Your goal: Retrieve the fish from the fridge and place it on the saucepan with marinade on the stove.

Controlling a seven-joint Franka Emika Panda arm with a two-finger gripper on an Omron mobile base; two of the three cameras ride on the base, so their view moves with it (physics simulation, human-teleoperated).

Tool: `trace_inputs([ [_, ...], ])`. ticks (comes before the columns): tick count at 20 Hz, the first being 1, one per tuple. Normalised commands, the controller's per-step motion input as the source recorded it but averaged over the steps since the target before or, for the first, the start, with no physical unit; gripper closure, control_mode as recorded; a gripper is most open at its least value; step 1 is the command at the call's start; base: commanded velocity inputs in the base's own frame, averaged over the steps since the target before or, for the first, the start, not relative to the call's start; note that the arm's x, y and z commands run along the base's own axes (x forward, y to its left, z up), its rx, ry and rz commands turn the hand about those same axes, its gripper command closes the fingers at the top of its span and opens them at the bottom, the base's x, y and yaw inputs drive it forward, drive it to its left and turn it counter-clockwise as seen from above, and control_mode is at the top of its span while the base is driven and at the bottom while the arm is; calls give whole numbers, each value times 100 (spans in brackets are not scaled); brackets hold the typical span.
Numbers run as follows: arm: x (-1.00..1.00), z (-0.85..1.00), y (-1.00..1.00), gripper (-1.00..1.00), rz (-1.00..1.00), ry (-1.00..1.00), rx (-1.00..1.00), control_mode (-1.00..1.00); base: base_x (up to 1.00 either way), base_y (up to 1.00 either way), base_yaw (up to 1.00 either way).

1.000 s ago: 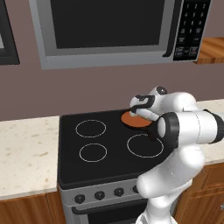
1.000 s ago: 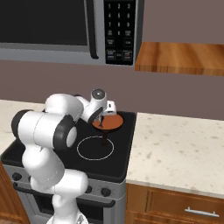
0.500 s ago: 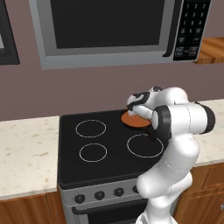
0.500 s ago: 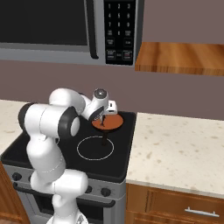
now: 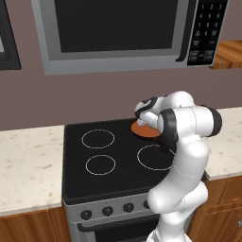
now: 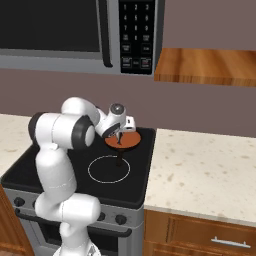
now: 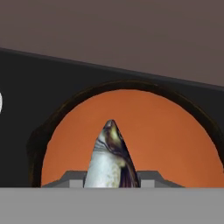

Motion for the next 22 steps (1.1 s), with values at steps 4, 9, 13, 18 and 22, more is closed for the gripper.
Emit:
trace_inputs([
  [4, 20, -16, -1, 100, 0, 0, 0, -100, 0, 0, 0],
  [9, 21, -15, 0, 100, 0, 0, 0, -100, 0, 0, 0],
  [13, 21, -14, -1, 100, 0, 0, 0, -100, 0, 0, 0],
  [18, 16, -9, -2, -100, 0, 0, 0, -100, 0, 0, 0],
  [22, 9, -5, -7, -100, 0, 0, 0, -100, 0, 0, 0],
])
